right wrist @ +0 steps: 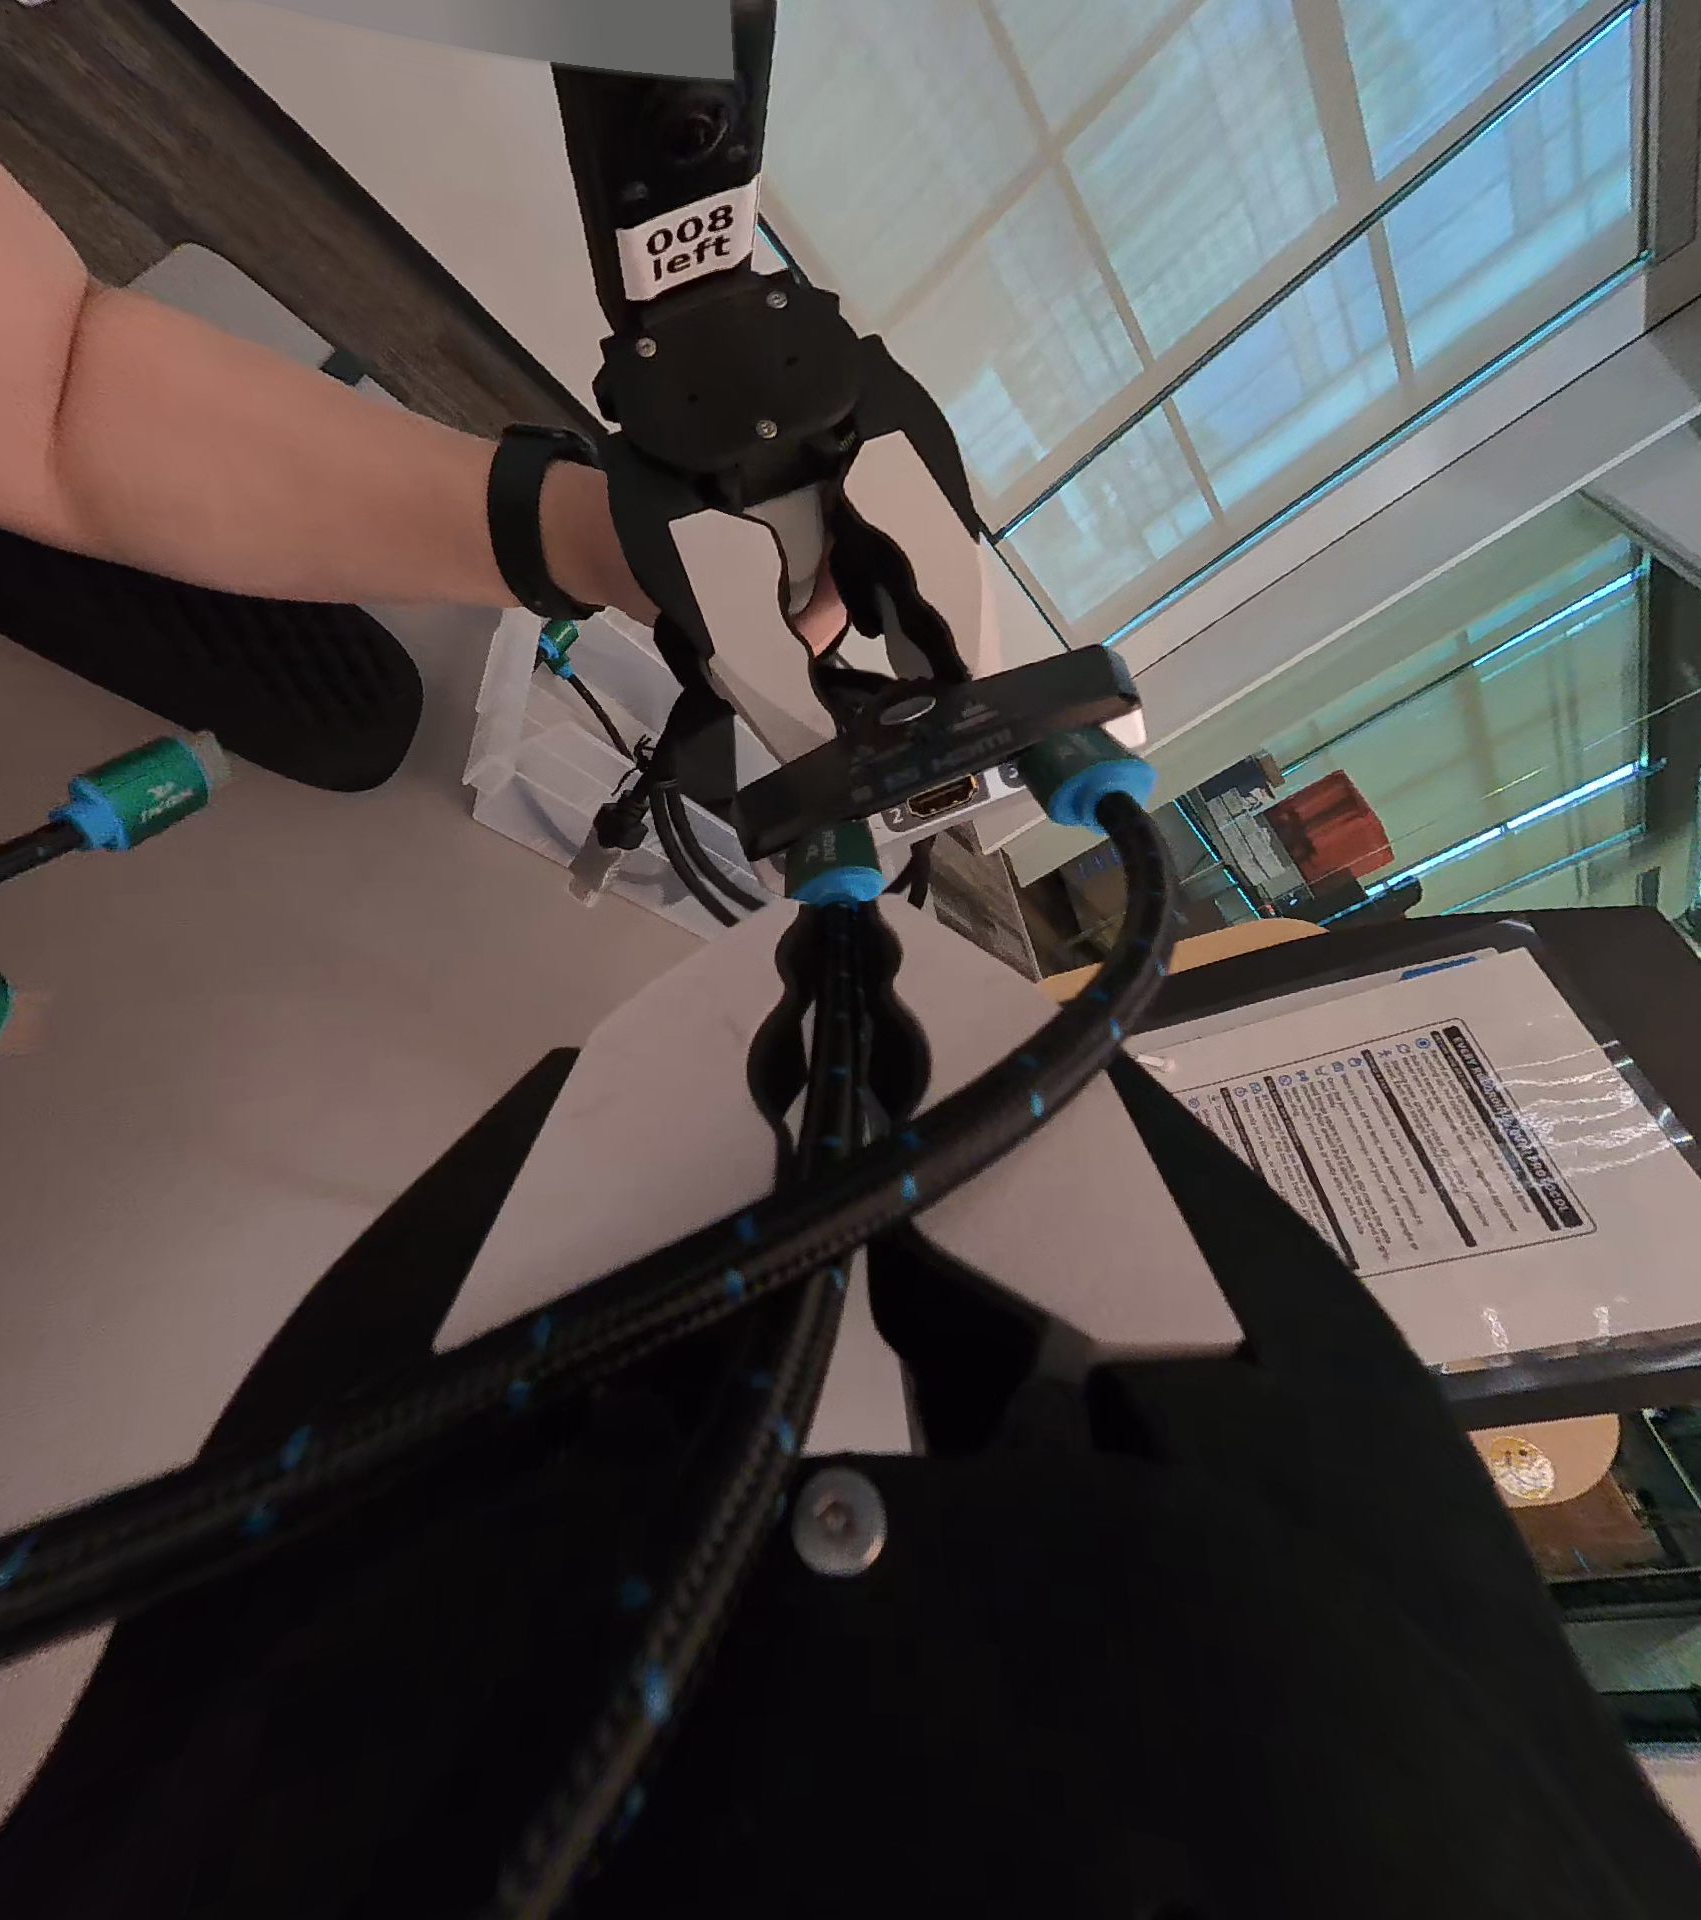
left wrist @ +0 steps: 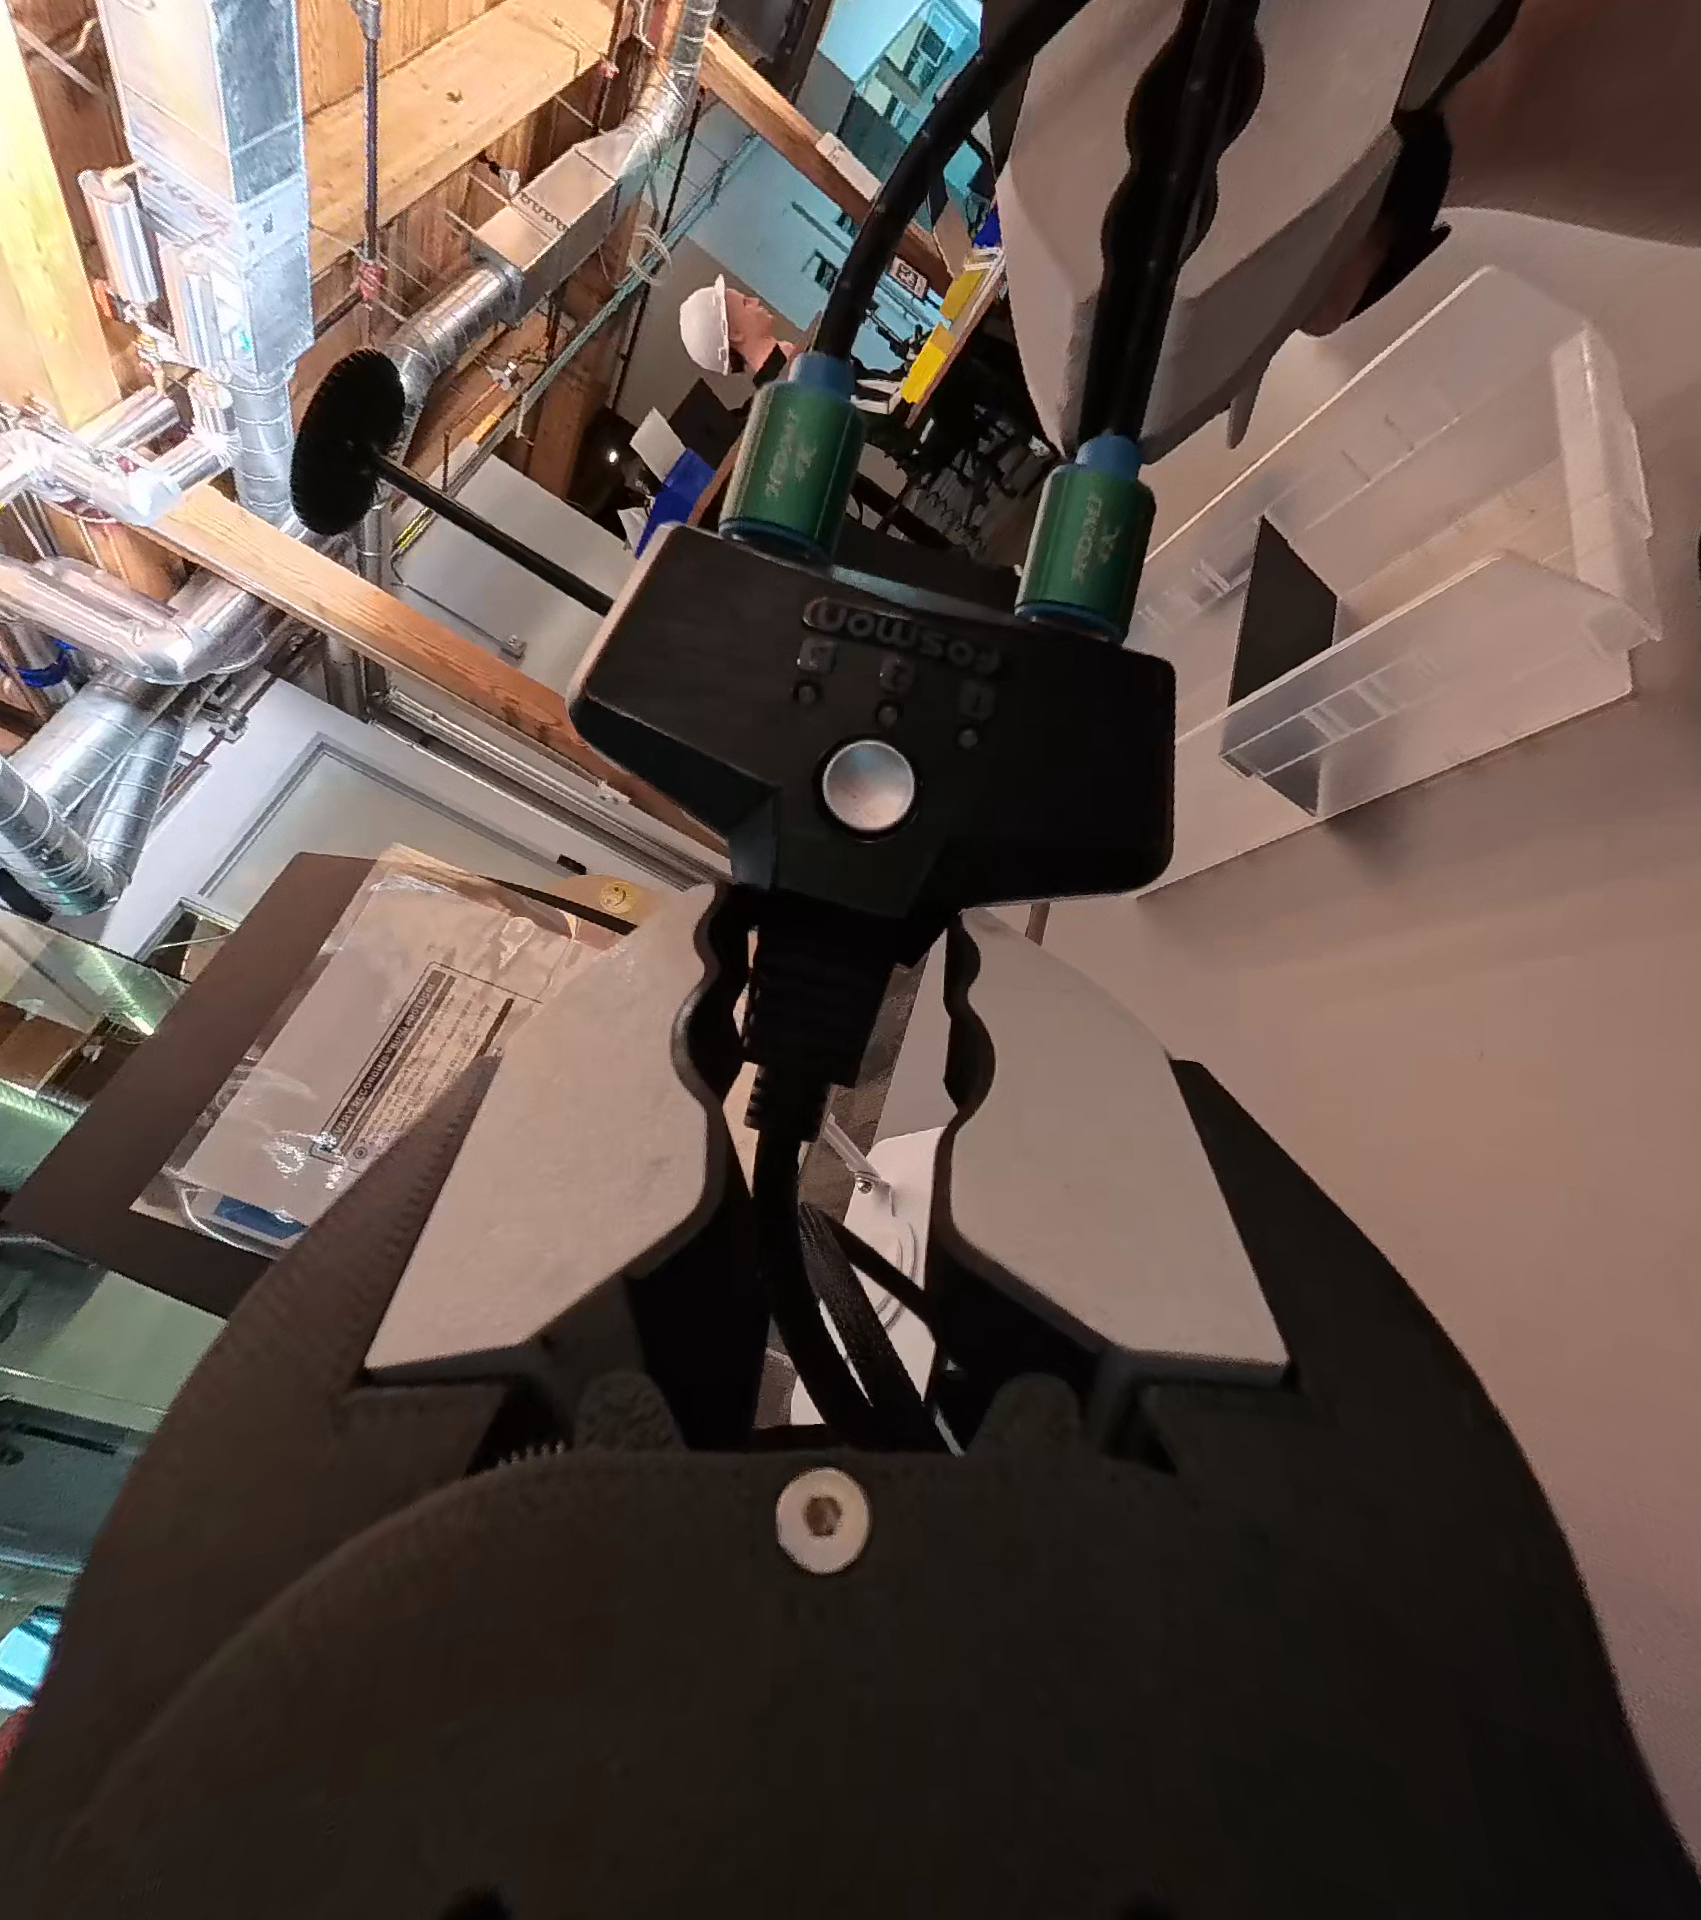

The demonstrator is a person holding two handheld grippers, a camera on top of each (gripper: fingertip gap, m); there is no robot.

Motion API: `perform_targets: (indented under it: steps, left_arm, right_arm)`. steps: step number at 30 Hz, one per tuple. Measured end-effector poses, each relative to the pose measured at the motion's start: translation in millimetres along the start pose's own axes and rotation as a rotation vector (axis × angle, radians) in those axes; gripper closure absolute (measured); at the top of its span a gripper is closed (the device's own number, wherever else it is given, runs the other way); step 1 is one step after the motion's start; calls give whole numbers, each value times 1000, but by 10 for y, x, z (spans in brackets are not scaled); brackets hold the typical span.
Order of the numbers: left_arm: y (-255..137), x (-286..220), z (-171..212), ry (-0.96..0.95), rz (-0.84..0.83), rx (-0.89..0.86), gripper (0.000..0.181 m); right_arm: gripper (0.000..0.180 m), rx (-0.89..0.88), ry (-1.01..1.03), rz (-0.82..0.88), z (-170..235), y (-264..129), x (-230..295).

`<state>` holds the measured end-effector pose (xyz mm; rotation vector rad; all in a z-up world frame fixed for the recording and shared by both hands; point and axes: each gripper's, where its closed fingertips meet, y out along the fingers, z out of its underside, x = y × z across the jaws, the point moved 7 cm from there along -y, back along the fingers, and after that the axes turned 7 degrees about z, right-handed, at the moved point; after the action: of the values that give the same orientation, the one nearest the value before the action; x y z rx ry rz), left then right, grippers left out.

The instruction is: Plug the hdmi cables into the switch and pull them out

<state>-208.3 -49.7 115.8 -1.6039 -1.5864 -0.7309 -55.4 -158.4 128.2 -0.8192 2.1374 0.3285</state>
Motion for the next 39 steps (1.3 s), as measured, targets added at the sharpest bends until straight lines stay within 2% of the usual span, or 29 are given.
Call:
perform_targets:
  steps: [1,15,29,33,37,39]
  left_arm:
    - [-1,3,1,-5,-2,-2,145]
    - [-57,33,-81,-38,24,-27,145]
    - [60,42,27,-23,-9,35,145]
    - [46,139,152,-66,-87,61,146]
    - [-6,289,285,-130,-217,116,146]
    - [6,330,340,-148,-281,172,146]
  right_arm:
    - [172,-5,9,-1,0,5,-1]
    - [172,-142,70,-16,26,-30,-51]
    - [171,-93,64,27,189,-27,-124]
    - [171,89,52,160,537,-336,-351]
    - [172,201,313,428,952,-953,-759]
    - [172,162,415,538,864,-1193,-891]
